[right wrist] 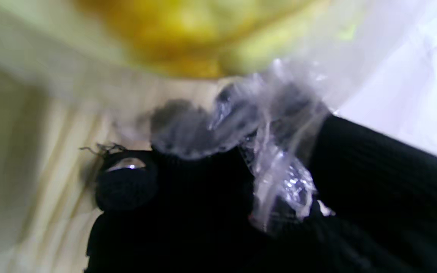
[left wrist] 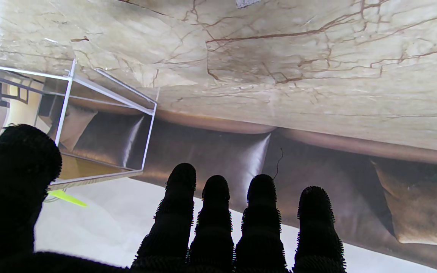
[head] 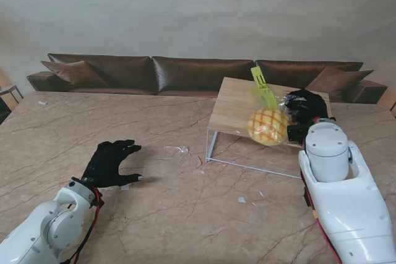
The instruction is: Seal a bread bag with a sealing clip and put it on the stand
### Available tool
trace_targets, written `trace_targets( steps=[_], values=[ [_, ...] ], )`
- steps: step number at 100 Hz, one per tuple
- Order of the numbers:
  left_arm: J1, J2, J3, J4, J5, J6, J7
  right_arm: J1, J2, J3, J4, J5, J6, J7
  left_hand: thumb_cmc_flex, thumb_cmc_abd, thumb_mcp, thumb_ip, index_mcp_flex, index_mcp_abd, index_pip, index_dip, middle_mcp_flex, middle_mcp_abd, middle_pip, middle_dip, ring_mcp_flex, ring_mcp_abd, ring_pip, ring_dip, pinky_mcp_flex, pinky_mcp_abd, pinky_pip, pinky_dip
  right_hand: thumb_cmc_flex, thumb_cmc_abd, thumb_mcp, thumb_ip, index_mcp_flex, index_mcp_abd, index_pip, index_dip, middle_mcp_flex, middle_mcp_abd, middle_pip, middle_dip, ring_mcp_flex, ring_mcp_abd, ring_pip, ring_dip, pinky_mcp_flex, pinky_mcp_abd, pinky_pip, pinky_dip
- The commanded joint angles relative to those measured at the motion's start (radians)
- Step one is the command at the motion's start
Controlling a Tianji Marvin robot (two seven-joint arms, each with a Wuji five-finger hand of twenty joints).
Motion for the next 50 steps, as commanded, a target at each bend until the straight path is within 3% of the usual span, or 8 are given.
trace_targets(
  steps=[1, 39, 50],
  values=[
    [0.003, -0.001, 0.002, 0.000, 0.003, -0.001, -0.003, -0.001, -0.002, 0.006, 0.014, 0.006, -0.006, -0.005, 0.006, 0.027, -0.016, 0.033, -0.013, -0.002, 0.017, 0.008, -0.017, -0.002, -0.022, -0.019, -0.032, -0.013, -0.005, -0.013, -0.020, 0.001, -0.014, -0.007, 0.048, 0.034, -0.016, 0.017, -0.001, -0.042, 0.029, -0.007, -0.005, -0.005, 0.005, -0.002, 0.000, 0.029, 0.005, -0.007, -0.013, 0.033, 0.018, 0.018],
    [-0.004, 0.000, 0.014, 0.004, 0.000, -0.003, -0.009, 0.040, -0.004, 0.006, 0.085, -0.006, -0.001, -0.007, 0.005, 0.033, -0.023, 0.035, -0.015, -0.007, 0.017, 0.008, -0.016, -0.007, -0.023, -0.019, -0.033, -0.017, -0.007, -0.013, -0.021, 0.002, -0.015, -0.005, 0.046, 0.039, -0.022, 0.018, -0.009, -0.045, 0.029, -0.016, -0.021, -0.010, 0.002, -0.013, -0.033, 0.034, -0.009, -0.019, -0.041, 0.038, 0.010, 0.019],
    [-0.006, 0.000, 0.018, 0.005, -0.004, -0.001, -0.017, 0.048, 0.000, -0.003, 0.100, -0.038, 0.006, -0.004, 0.008, 0.035, -0.024, 0.036, -0.018, -0.006, 0.015, 0.007, -0.018, -0.008, -0.023, -0.019, -0.036, -0.017, -0.008, -0.014, -0.024, -0.001, -0.019, -0.006, 0.029, 0.027, -0.013, 0.015, -0.032, -0.004, 0.019, -0.102, -0.039, -0.010, -0.015, -0.057, -0.062, 0.029, -0.050, -0.055, -0.070, 0.039, -0.008, 0.017]
  ],
)
